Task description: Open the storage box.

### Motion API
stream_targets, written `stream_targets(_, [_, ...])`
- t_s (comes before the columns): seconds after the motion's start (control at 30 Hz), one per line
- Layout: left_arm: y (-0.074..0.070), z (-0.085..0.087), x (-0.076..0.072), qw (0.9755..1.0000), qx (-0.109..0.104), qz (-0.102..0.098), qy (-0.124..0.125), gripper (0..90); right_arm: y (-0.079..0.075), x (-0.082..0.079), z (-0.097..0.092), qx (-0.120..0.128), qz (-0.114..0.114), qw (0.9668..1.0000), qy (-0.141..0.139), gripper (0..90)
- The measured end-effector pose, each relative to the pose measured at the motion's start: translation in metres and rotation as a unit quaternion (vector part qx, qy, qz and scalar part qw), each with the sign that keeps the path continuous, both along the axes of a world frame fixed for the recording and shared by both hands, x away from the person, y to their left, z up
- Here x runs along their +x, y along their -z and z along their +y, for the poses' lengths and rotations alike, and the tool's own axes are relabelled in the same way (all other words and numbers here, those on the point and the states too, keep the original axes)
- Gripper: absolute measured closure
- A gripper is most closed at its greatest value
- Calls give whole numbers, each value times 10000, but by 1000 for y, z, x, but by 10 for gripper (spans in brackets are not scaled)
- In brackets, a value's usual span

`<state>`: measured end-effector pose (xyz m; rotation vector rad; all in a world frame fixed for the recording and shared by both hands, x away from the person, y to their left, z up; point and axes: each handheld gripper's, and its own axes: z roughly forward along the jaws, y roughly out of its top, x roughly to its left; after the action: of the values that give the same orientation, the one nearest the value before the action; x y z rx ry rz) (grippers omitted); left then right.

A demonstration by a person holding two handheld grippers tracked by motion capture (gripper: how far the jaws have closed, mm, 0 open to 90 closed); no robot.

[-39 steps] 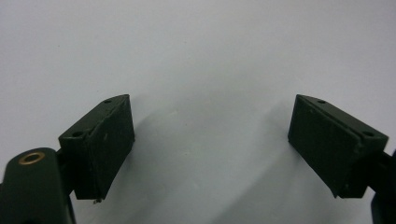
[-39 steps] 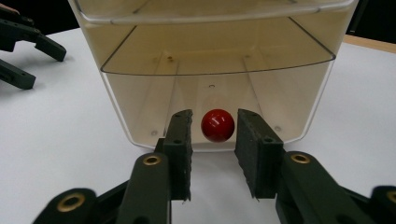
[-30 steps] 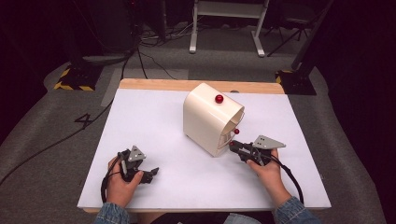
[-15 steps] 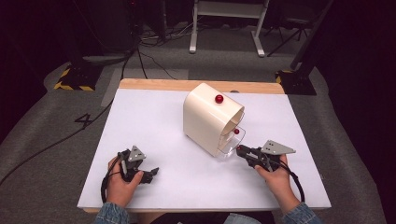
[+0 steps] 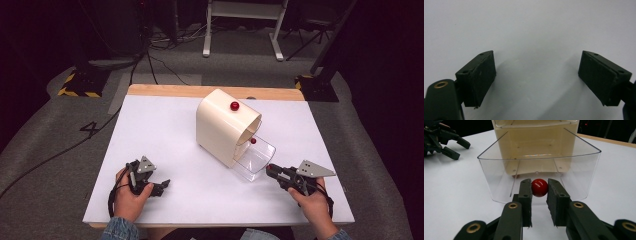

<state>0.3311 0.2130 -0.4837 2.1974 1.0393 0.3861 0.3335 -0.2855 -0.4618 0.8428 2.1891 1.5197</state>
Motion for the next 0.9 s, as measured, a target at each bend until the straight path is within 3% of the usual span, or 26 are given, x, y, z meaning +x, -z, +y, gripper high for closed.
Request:
stream_targets(0.27, [0, 0, 0, 10000, 3, -1, 4, 146, 1, -11, -12, -49, 59, 10000, -9, 741])
stream_targets(0.57, [0, 0, 0, 10000, 6, -6, 3, 146, 13, -11, -16, -237, 275, 9993, -41, 736])
stream_targets(0.9, [0, 0, 0, 10000, 7, -4, 3, 146, 14, -13, -18, -291, 335, 9990, -42, 599])
